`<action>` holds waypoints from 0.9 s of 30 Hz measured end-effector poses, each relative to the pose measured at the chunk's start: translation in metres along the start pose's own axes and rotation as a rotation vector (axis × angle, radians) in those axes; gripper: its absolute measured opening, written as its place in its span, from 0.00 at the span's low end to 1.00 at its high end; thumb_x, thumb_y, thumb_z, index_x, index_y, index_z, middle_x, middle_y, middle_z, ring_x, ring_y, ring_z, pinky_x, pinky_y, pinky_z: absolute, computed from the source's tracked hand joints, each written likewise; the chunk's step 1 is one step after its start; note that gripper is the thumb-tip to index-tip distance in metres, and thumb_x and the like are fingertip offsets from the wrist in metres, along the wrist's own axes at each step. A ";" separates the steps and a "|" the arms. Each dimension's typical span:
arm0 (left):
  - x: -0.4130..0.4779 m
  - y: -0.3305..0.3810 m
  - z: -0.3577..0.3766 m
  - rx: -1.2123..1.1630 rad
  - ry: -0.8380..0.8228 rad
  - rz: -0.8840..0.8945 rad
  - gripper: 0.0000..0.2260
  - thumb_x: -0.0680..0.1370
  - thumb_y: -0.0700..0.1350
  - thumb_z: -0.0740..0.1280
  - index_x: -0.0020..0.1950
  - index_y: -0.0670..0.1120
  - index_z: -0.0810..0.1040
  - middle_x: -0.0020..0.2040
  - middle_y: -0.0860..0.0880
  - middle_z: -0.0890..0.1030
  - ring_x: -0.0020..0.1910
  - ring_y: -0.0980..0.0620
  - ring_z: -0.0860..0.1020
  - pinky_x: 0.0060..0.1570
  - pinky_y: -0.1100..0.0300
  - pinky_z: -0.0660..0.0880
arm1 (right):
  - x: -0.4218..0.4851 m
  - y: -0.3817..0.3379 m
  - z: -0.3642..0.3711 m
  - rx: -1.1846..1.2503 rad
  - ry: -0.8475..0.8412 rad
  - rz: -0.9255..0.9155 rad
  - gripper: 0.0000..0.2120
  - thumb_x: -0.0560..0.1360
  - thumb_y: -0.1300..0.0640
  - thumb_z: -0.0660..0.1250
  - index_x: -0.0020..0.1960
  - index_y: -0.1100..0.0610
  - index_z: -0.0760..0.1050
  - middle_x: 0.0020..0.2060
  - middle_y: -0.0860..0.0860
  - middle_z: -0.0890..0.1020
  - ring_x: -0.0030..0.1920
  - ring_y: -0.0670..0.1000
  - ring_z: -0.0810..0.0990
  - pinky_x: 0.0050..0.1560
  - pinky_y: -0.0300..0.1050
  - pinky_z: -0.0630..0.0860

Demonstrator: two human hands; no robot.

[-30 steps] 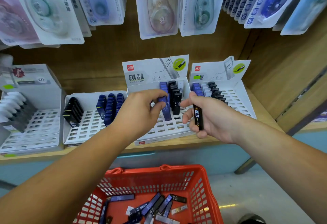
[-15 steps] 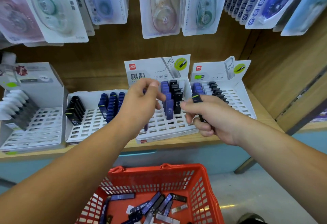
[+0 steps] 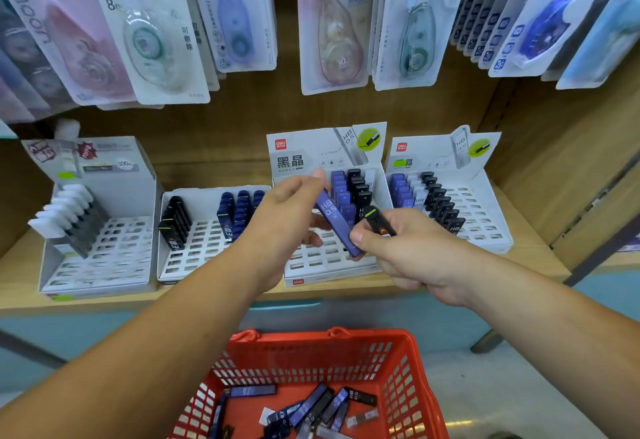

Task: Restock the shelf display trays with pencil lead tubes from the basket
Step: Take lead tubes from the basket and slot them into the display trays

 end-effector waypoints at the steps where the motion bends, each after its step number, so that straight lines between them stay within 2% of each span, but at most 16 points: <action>1: 0.000 -0.002 -0.002 0.025 -0.002 0.001 0.12 0.85 0.52 0.65 0.57 0.44 0.81 0.44 0.47 0.86 0.38 0.51 0.81 0.41 0.54 0.77 | 0.000 0.002 -0.002 -0.002 0.005 0.010 0.07 0.84 0.56 0.65 0.48 0.56 0.75 0.21 0.44 0.63 0.21 0.45 0.56 0.25 0.40 0.53; 3: 0.001 -0.004 -0.003 0.038 -0.018 0.032 0.07 0.82 0.45 0.70 0.57 0.43 0.81 0.44 0.42 0.84 0.36 0.51 0.80 0.38 0.56 0.78 | -0.001 0.004 -0.005 -0.003 0.000 0.023 0.07 0.84 0.56 0.65 0.49 0.57 0.75 0.20 0.44 0.67 0.22 0.46 0.56 0.25 0.40 0.53; 4: 0.001 -0.003 -0.004 0.034 -0.013 0.055 0.06 0.82 0.42 0.71 0.56 0.43 0.81 0.42 0.42 0.84 0.36 0.51 0.80 0.38 0.57 0.79 | 0.000 0.005 -0.006 0.002 0.008 0.027 0.07 0.84 0.55 0.66 0.50 0.58 0.75 0.22 0.45 0.72 0.22 0.46 0.56 0.25 0.40 0.54; 6: 0.002 0.002 -0.008 0.051 0.045 0.127 0.04 0.80 0.40 0.72 0.54 0.44 0.83 0.41 0.43 0.84 0.36 0.51 0.81 0.39 0.59 0.81 | 0.004 0.009 -0.015 0.023 0.084 0.046 0.11 0.83 0.51 0.67 0.52 0.59 0.77 0.35 0.50 0.83 0.23 0.47 0.58 0.26 0.40 0.55; 8: 0.002 0.008 -0.011 0.160 0.094 0.216 0.06 0.80 0.39 0.73 0.55 0.47 0.83 0.43 0.46 0.86 0.38 0.51 0.84 0.42 0.61 0.83 | 0.008 0.018 -0.028 0.070 0.164 0.095 0.14 0.83 0.47 0.66 0.56 0.58 0.78 0.44 0.54 0.85 0.25 0.48 0.61 0.26 0.40 0.55; 10: 0.002 0.008 -0.005 0.308 0.060 0.258 0.11 0.79 0.40 0.74 0.59 0.52 0.81 0.44 0.49 0.86 0.41 0.50 0.85 0.43 0.59 0.84 | 0.011 0.026 -0.033 0.185 0.145 0.152 0.14 0.83 0.50 0.64 0.61 0.59 0.78 0.43 0.55 0.85 0.26 0.49 0.65 0.25 0.40 0.55; 12: 0.005 0.002 0.003 0.432 0.025 0.273 0.13 0.79 0.41 0.74 0.57 0.56 0.77 0.42 0.50 0.86 0.42 0.49 0.83 0.43 0.55 0.84 | 0.009 0.029 -0.032 0.271 0.083 0.186 0.15 0.83 0.53 0.61 0.63 0.60 0.78 0.43 0.56 0.84 0.27 0.50 0.69 0.24 0.41 0.58; 17: 0.011 -0.003 0.008 0.580 0.043 0.340 0.09 0.78 0.42 0.76 0.50 0.53 0.78 0.41 0.53 0.84 0.39 0.52 0.81 0.41 0.58 0.81 | 0.005 0.028 -0.032 0.320 0.034 0.183 0.14 0.86 0.53 0.58 0.66 0.59 0.75 0.44 0.57 0.86 0.33 0.52 0.77 0.32 0.45 0.69; 20: 0.014 -0.002 0.007 0.663 0.020 0.370 0.09 0.77 0.42 0.76 0.48 0.53 0.78 0.41 0.54 0.84 0.39 0.54 0.81 0.43 0.57 0.82 | 0.004 0.027 -0.031 0.298 0.032 0.162 0.13 0.87 0.52 0.57 0.68 0.54 0.71 0.47 0.58 0.87 0.36 0.55 0.82 0.32 0.47 0.75; 23: 0.013 -0.003 0.009 0.689 0.016 0.403 0.08 0.77 0.42 0.76 0.49 0.53 0.79 0.41 0.54 0.84 0.39 0.55 0.81 0.43 0.58 0.81 | 0.005 0.025 -0.031 0.238 0.058 0.146 0.12 0.88 0.52 0.55 0.67 0.54 0.70 0.48 0.58 0.88 0.32 0.54 0.79 0.26 0.43 0.68; 25: 0.011 0.000 0.013 0.681 0.013 0.450 0.07 0.77 0.41 0.76 0.49 0.52 0.81 0.39 0.55 0.83 0.39 0.55 0.81 0.43 0.58 0.80 | 0.007 0.023 -0.031 0.246 0.058 0.132 0.11 0.88 0.54 0.55 0.66 0.55 0.71 0.48 0.59 0.88 0.31 0.54 0.77 0.26 0.42 0.64; 27: 0.010 0.007 0.018 0.706 -0.007 0.501 0.07 0.77 0.39 0.76 0.50 0.49 0.83 0.38 0.56 0.83 0.40 0.56 0.81 0.43 0.59 0.79 | 0.008 0.022 -0.032 0.258 0.050 0.115 0.11 0.87 0.55 0.57 0.65 0.57 0.74 0.48 0.59 0.87 0.32 0.54 0.78 0.28 0.43 0.65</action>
Point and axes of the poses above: each hand's wrist, its own x-axis towards the middle knuckle, its own z-axis out of the palm, y = z × x, the point moved 7 cm from there along x, towards the middle knuckle
